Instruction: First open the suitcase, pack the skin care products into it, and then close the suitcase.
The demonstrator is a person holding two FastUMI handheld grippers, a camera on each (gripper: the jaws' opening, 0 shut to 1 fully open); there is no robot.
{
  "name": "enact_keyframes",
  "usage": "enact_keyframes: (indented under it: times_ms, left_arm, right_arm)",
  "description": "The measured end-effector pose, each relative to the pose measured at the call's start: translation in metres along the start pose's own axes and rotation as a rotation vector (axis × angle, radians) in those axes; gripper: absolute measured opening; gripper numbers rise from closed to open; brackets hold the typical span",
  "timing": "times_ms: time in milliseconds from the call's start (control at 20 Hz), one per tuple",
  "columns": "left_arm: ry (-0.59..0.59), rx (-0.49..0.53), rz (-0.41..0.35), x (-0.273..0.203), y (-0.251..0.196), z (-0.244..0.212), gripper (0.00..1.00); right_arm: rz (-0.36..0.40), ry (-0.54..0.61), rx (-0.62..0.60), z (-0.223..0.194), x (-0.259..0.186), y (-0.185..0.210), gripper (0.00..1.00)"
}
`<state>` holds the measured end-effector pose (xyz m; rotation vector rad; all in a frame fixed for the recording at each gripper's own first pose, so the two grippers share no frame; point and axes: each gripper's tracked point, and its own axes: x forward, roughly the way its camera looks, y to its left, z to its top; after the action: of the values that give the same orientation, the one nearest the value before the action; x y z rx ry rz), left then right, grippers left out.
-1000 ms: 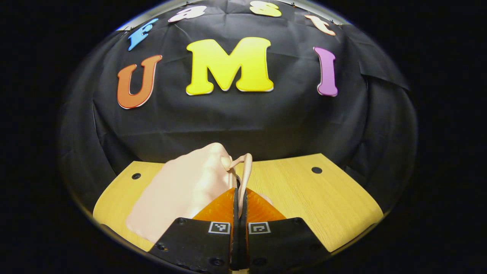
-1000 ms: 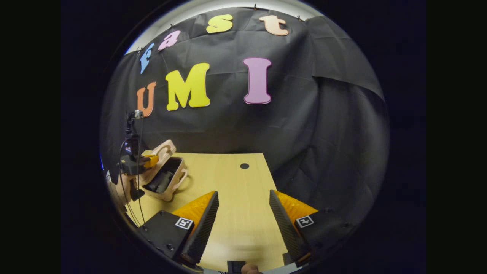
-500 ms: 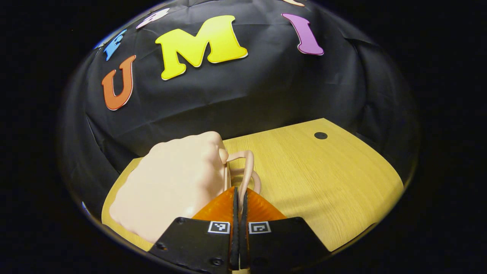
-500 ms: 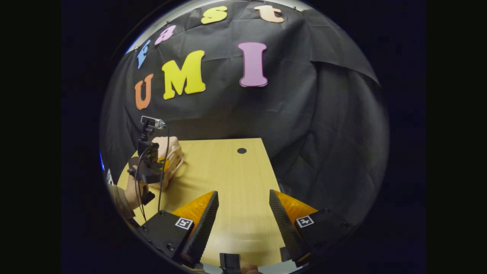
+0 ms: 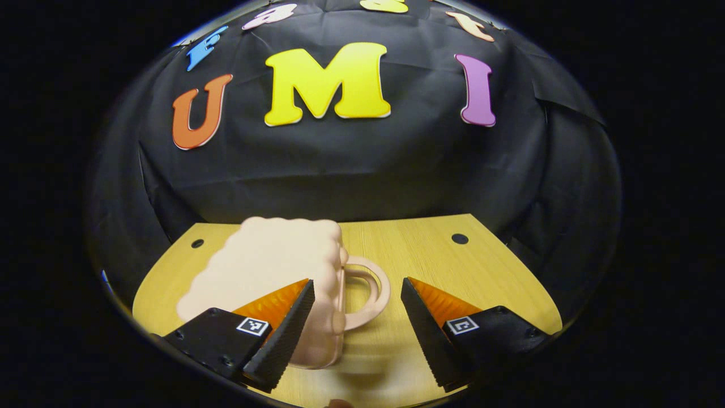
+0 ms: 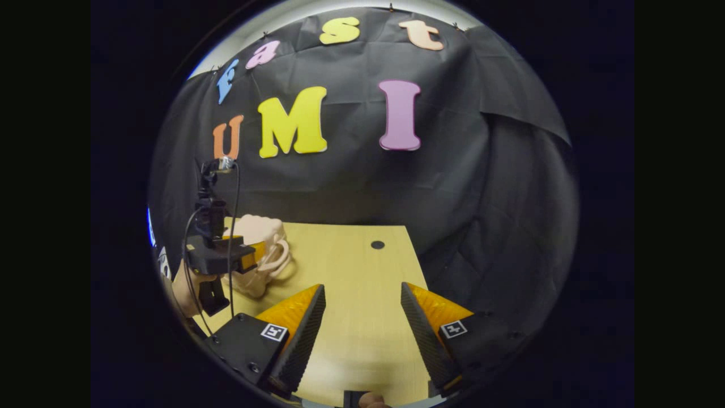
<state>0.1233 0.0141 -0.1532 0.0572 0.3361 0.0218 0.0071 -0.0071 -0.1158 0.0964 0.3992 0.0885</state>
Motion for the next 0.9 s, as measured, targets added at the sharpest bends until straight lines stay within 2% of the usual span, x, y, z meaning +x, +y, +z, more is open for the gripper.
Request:
enact_keyframes:
  times_ms: [200,350,400,550,700,900]
  left_arm:
    - [-0.121,-0.004,0.105,-0.039,0.047,0.061,0.97]
    - [-0.226,0.036,0.120,-0.066,0.078,0.106,0.96]
    - [-0.247,0.035,0.120,-0.076,0.089,0.114,0.96]
    - [-0.292,-0.025,0.099,-0.110,0.107,0.136,0.96]
    - [-0.348,0.013,0.108,-0.135,0.128,0.159,0.96]
    - [-0.348,-0.006,0.071,-0.157,0.141,0.154,0.96]
  right_arm:
    - [0.044,-0.081,-0.013,0.038,0.008,0.052,0.79]
    - [0.056,-0.141,-0.029,0.066,0.016,0.090,0.80]
    - [0.060,-0.160,-0.028,0.076,0.017,0.104,0.77]
    - [0.068,-0.228,-0.022,0.106,0.015,0.144,0.80]
    - [0.057,-0.295,-0.037,0.130,0.004,0.179,0.79]
    - [0.032,-0.356,-0.067,0.145,-0.014,0.217,0.79]
